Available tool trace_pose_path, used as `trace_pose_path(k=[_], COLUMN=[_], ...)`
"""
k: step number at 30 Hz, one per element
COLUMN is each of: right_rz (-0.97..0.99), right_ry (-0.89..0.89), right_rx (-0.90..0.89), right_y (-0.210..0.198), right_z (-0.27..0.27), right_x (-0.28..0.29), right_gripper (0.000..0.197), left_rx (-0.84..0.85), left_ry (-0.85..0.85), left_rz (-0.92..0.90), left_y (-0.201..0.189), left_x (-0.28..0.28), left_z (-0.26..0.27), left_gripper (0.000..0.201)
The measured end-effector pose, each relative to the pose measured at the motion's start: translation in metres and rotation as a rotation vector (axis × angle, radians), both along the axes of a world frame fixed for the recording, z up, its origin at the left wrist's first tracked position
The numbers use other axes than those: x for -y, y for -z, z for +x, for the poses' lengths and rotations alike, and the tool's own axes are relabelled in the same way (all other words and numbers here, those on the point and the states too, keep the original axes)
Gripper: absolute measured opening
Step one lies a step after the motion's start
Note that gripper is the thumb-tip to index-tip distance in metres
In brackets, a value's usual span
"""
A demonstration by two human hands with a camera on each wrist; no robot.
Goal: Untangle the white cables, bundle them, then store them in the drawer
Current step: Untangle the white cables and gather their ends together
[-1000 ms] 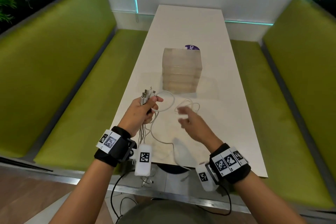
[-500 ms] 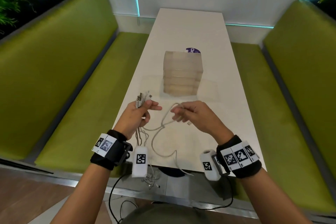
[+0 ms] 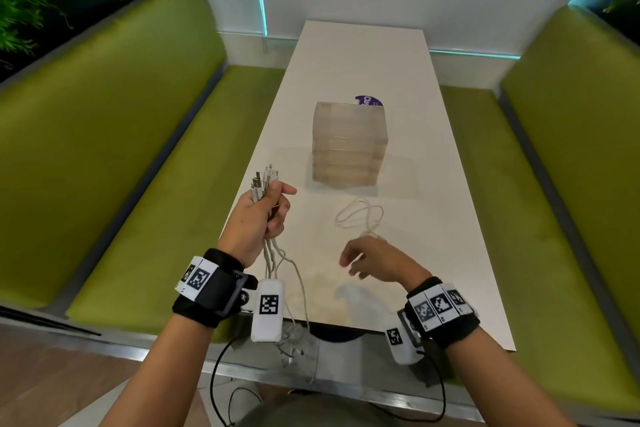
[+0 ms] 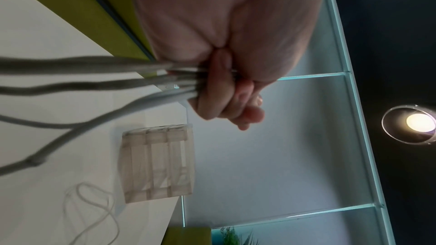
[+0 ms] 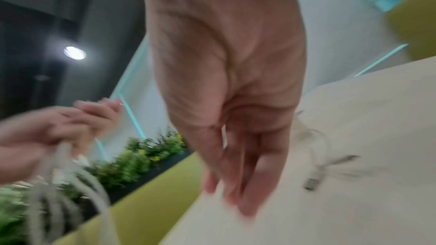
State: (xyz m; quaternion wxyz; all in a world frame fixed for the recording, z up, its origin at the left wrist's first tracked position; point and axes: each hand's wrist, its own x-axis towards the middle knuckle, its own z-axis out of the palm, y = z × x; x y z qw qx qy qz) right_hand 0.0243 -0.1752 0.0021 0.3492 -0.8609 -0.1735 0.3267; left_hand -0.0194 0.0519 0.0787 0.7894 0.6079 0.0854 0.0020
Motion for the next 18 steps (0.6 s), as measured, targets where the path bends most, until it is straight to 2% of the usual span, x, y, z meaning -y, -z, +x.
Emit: trace_pose_path(k=[3, 5, 7, 9, 12, 15, 18], right_rz=[-0.199, -0.288, -0.295, -0.299, -0.297, -0.234, -0.171], right_ry=[0.313, 0.447, 0.493, 0.483, 0.438, 0.305, 0.121], right_rx=[0.307, 0.313, 0.275, 0.315, 0.393, 0.451, 0.384], right_y=[0.034, 0.048, 0.058, 0.062, 0.05, 0.011, -0.046], right_z=[0.025, 0.035, 0.041, 0.042, 0.042, 0.045, 0.043], right_x=[0.014, 0.021, 0.024, 0.025, 0.025, 0.023, 0.021], right_gripper=[0.027, 0.031, 0.03, 0.02, 0.023, 0.022, 0.026], left_rx=[-0.003, 0.0, 0.002, 0.004, -0.002, -0.015, -0.005], left_ry=[-0.008, -0.007, -0.004, 0.007, 0.024, 0.019, 0.007], left_rz=[-0.008, -0.016, -0.021, -0.011, 0.017, 0.024, 0.045], left_y=[-0.002, -0.002, -0.003, -0.002, -0.002, -0.002, 0.0], left_x=[0.0, 0.0, 0.001, 0.003, 0.005, 0.007, 0.014], left_z=[-0.001, -0.001, 0.0, 0.0, 0.0, 0.004, 0.009], left_gripper=[0.03, 0.029, 0.028, 0.026, 0.022, 0.022, 0.028])
